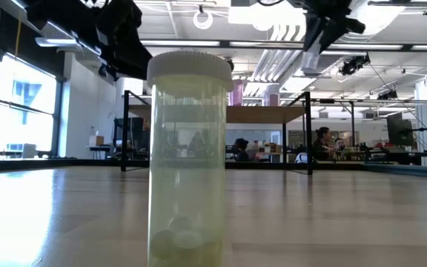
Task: Pick and place medicine bottles onto shelf by color
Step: Put the transparent pill bottle and align it with the other transparent pill bottle on the shelf
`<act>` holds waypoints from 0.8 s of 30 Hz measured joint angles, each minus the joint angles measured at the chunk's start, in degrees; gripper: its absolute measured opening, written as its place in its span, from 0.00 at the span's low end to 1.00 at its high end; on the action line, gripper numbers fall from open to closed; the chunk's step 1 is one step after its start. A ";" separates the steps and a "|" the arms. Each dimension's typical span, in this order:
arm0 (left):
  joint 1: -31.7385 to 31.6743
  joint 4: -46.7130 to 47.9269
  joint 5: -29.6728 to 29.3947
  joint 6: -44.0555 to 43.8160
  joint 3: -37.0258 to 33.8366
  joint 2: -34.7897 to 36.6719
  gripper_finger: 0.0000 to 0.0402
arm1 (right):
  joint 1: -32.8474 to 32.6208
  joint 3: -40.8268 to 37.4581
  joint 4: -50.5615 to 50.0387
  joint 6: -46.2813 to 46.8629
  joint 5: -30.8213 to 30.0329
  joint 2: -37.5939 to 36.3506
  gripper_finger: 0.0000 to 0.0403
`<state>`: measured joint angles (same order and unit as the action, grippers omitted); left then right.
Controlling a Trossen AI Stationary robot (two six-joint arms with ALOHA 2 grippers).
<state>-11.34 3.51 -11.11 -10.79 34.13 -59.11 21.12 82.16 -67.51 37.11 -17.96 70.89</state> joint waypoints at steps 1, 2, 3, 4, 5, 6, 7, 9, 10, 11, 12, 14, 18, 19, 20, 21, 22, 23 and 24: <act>0.20 0.16 -0.03 -0.02 0.00 0.00 0.49 | -0.62 0.82 -0.18 -0.06 0.02 1.14 0.33; 0.37 0.27 -0.04 -0.02 0.00 -0.12 0.49 | -1.16 1.46 -0.39 -0.14 0.14 2.25 0.33; 0.59 0.22 -0.04 -0.02 0.00 -0.39 0.49 | -1.58 1.90 -0.65 -0.76 0.53 3.31 0.33; 0.87 0.30 -0.04 -0.01 -0.01 -0.67 0.49 | -1.84 2.23 -0.74 -1.41 1.68 4.31 0.33; 1.09 0.55 -0.07 -0.01 -0.04 -0.88 0.49 | -1.96 2.37 -0.61 -2.00 3.18 5.27 0.33; 1.32 0.52 -0.07 0.00 -0.04 -1.05 0.49 | -2.05 2.44 -0.54 -2.17 4.50 6.30 0.33; 1.50 0.35 -0.07 -0.01 -0.04 -1.22 0.49 | -2.07 2.44 -0.38 -2.36 5.39 7.26 0.33; 1.74 0.41 -0.07 0.00 -0.04 -1.40 0.49 | -2.07 2.44 -0.01 -2.61 6.18 9.19 0.33; 1.78 0.39 -0.07 0.00 -0.04 -1.40 0.49 | -2.07 2.44 0.19 -2.63 6.48 10.12 0.33; 1.78 0.35 -0.07 0.00 -0.04 -1.40 0.49 | -2.07 2.44 0.41 -2.75 6.95 11.01 0.33; 1.76 0.36 -0.08 0.00 -0.04 -1.40 0.49 | -2.07 2.44 0.81 -3.15 7.35 11.91 0.33; 1.76 0.36 -0.13 0.00 -0.04 -1.40 0.49 | -2.05 2.44 1.79 -3.88 7.62 13.43 0.33; 1.76 0.35 -0.23 0.00 -0.04 -1.40 0.49 | -2.05 2.44 3.60 -5.25 7.78 15.89 0.33; 1.76 0.35 -0.22 0.00 -0.04 -1.40 0.49 | -2.05 2.44 4.21 -5.70 7.78 16.30 0.33; 1.76 0.35 -0.22 0.00 -0.04 -1.40 0.49 | -2.05 2.44 4.83 -6.08 7.77 16.70 0.33; 1.76 0.35 -0.22 0.00 -0.04 -1.40 0.49 | -2.03 2.44 5.62 -6.33 7.78 17.01 0.33; 1.76 0.34 -0.22 0.01 -0.04 -1.40 0.49 | -1.98 2.44 6.34 -6.74 7.78 17.30 0.33; 1.76 0.35 -0.22 0.02 -0.04 -1.40 0.49 | -1.85 2.44 6.86 -7.30 7.78 17.59 0.33; 1.76 0.35 -0.22 0.02 -0.04 -1.40 0.49 | -1.66 2.44 7.02 -7.51 7.84 17.86 0.33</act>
<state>-9.58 3.86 -11.33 -10.76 34.09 -60.51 19.46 84.60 -60.49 29.60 -10.12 88.75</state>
